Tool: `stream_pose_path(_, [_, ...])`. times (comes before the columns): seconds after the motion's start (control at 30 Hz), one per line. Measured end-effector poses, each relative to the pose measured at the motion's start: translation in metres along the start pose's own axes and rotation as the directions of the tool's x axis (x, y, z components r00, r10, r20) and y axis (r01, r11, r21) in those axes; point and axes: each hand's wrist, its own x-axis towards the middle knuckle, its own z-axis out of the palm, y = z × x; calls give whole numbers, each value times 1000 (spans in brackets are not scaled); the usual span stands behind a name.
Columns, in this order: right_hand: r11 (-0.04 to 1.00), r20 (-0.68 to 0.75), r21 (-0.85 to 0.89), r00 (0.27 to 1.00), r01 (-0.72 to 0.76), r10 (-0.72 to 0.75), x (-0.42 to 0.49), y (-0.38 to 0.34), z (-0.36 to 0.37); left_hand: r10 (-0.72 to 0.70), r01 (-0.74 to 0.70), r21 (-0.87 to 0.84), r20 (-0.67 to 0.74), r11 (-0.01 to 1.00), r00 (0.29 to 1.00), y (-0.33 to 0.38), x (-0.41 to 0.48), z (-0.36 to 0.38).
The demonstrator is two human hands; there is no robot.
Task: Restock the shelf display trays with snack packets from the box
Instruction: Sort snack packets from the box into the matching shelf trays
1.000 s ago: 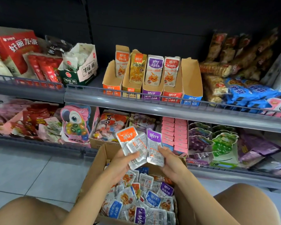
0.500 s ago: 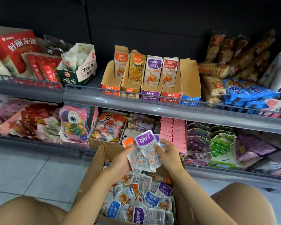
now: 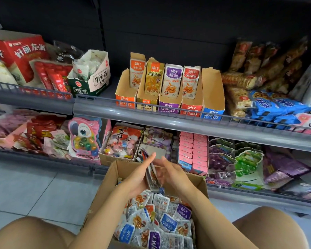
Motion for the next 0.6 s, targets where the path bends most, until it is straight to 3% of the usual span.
stream_pose_path(0.13, [992,-53,-97,995,79,-84,3,-7,-15,-73,72,22,96,997,993,5,-9,-10])
stream_pose_path(0.27, [1000,110,-8,994,24,-23,8,-12,-22,-155,152,28,201,988,967,10,-14,-15])
stream_pose_path(0.4, [997,-40,49,997,65,-63,12,-13,-24,-126,130,-7,206,991,970,12,-17,-10])
stream_pose_path(0.6, [994,-261,62,962,93,-74,17,-15,-37,43,-43,167,4,985,999,18,-23,-15])
